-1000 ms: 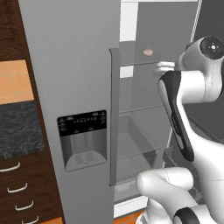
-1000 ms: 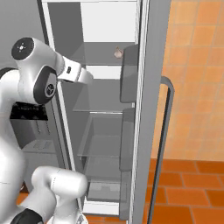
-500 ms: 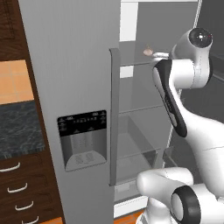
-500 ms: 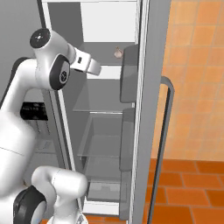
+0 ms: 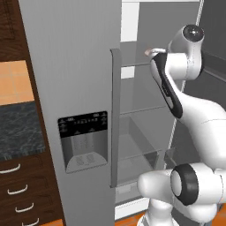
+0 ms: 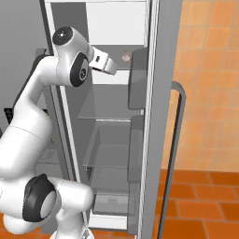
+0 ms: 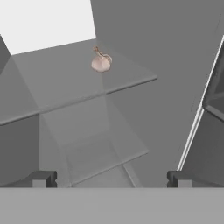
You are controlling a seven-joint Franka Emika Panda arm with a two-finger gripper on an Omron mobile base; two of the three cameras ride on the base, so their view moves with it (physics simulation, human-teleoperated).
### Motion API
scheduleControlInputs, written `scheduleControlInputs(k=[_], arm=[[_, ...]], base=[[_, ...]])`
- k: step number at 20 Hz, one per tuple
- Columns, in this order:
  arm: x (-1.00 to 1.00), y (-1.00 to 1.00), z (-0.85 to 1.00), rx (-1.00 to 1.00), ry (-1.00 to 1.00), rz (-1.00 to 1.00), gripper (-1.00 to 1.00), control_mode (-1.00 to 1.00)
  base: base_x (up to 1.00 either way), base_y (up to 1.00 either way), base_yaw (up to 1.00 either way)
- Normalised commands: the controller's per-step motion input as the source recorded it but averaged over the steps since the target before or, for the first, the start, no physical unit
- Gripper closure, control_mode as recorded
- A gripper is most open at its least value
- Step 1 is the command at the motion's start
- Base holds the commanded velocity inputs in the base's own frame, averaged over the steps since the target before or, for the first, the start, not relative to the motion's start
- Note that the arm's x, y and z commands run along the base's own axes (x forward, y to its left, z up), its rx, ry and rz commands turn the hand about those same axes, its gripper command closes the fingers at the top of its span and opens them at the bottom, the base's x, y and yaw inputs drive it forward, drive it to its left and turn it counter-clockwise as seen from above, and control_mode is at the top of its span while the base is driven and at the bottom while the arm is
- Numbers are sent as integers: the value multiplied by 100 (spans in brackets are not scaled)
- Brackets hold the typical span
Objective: Place one garlic and one steak in each tupperware on the nearby counter, to pack two identical lunches.
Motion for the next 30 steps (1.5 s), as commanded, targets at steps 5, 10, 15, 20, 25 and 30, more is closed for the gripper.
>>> scheduleControlInputs(k=[5,10,15,20,25,30], arm=[[60,-9,0,0,3,0,-100,-100],[58,-16,0,0,2,0,-100,-100],[59,-6,-4,0,1,0,-100,-100],[63,-4,-11,0,0,0,-100,-100],[62,-16,-9,0,0,0,-100,-100],[62,-16,-8,0,1,0,-100,-100]], base=[[0,0,0],[0,0,0],[0,0,0],[0,0,0],[0,0,0],[0,0,0]])
